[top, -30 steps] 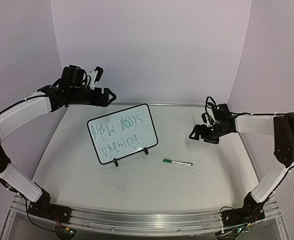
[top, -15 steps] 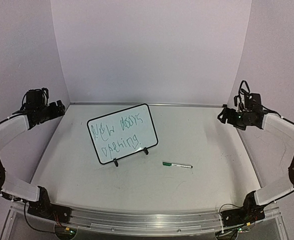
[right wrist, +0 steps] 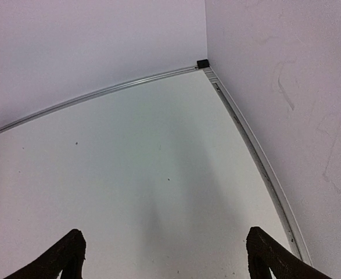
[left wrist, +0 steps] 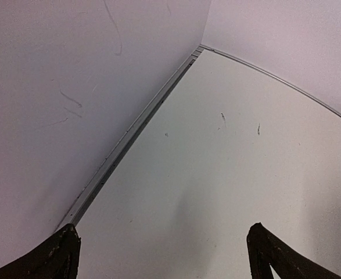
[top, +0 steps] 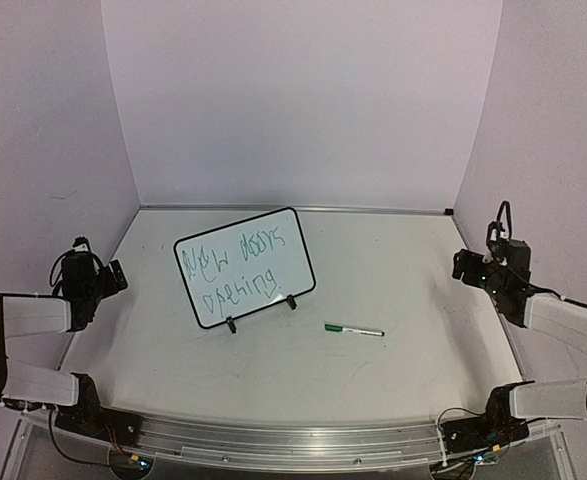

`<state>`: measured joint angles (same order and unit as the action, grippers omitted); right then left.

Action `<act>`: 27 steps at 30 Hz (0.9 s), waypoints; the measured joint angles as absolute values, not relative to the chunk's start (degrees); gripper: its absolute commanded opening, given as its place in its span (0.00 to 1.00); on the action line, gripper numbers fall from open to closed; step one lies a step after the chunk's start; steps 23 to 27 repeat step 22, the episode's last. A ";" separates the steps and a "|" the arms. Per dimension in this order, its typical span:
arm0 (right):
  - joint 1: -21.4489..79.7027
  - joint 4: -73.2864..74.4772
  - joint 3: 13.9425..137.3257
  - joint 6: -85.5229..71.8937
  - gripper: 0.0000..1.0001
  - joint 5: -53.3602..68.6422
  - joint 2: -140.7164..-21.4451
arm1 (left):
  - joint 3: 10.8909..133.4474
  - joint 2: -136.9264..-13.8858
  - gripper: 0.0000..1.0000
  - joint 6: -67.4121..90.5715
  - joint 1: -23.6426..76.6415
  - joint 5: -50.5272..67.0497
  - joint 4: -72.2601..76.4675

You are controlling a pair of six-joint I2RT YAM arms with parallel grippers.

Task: Write a sentence on the whiteboard
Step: Reset both arms

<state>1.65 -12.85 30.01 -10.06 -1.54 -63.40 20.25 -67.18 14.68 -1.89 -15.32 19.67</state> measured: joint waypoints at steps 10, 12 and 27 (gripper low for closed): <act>1.65 -27.94 18.97 -9.28 0.91 -11.02 -66.83 | 17.02 -70.43 0.99 13.33 -1.89 -17.20 29.01; 1.65 -29.67 17.55 -9.29 0.91 -11.63 -67.14 | 17.02 -71.40 0.99 13.36 -1.89 -17.20 29.42; 1.65 -33.73 16.56 -9.32 0.91 -12.88 -67.29 | 17.12 -72.31 0.99 13.39 -1.89 -17.17 29.62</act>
